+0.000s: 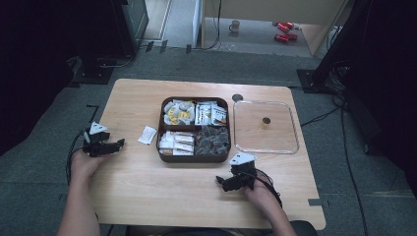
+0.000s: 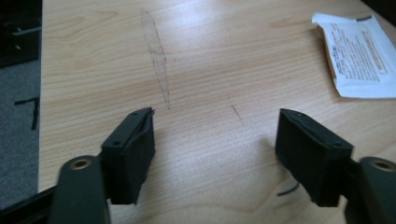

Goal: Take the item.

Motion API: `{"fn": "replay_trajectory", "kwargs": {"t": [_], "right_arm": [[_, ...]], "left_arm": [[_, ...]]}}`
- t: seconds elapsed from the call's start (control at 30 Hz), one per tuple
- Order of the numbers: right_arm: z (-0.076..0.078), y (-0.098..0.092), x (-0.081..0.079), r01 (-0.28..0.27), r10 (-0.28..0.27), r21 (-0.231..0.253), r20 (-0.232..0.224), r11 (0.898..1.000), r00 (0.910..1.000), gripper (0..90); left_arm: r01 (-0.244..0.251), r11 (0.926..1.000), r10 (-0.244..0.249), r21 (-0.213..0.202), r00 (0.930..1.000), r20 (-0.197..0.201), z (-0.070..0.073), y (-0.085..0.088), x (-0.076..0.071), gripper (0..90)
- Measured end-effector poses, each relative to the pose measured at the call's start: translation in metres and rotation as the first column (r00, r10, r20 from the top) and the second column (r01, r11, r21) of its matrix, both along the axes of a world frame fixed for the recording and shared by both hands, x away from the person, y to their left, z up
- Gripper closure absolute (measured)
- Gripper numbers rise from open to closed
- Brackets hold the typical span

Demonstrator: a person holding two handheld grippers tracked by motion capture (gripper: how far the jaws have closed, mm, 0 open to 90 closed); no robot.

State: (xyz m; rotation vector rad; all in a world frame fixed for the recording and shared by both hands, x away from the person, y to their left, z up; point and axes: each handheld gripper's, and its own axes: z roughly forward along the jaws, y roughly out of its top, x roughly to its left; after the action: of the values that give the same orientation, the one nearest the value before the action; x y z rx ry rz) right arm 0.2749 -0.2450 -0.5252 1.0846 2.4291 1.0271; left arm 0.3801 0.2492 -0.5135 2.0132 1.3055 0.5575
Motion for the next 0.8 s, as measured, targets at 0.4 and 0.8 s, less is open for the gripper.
{"fn": "replay_trajectory", "kwargs": {"t": [0.4,0.8], "right_arm": [[0.0,0.0,0.0,0.0,0.0,0.0,0.0,1.0,1.0,0.0],[0.0,0.0,0.0,0.0,0.0,0.0,0.0,1.0,1.0,0.0]], "left_arm": [[-0.031,0.9995,0.031,-0.008,0.9993,0.019,-0.0026,-0.0026,-0.0007,25.1],[-0.044,0.999,0.044,-0.007,0.9989,0.017,-0.0027,-0.003,-0.0005,23.3]]}}
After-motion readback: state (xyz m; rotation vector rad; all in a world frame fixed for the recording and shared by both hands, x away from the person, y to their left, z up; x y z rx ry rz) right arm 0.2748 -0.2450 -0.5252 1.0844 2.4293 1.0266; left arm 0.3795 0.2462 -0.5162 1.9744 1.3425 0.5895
